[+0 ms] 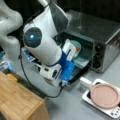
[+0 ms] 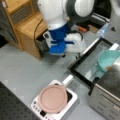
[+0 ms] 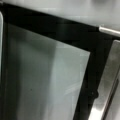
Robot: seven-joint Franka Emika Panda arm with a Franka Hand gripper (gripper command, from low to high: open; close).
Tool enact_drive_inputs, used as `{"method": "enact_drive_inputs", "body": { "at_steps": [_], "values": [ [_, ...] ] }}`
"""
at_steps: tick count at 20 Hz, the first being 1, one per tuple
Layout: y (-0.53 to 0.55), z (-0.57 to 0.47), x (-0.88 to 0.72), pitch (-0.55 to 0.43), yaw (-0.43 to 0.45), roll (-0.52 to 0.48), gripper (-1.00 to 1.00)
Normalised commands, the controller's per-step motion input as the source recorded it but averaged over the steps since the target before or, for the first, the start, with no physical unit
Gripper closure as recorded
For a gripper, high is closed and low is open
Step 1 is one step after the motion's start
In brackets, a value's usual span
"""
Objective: Open the microwave oven door. Pull out the microwave oven tray. Pick up the bowl. Place the bowl on the microwave tray.
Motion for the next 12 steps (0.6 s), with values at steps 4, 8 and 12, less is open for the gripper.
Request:
{"method": "enact_drive_inputs", "body": {
  "at_steps": [4, 8, 12],
  "values": [
    [-0.22, -0.12, 0.20, 0.030, 0.128, 0.161, -1.00],
    [-0.19, -0.13, 0.16, 0.035, 0.086, 0.196, -1.00],
    [-0.15, -0.14, 0.11, 0.055, 0.045, 0.244, -1.00]
  ]
}}
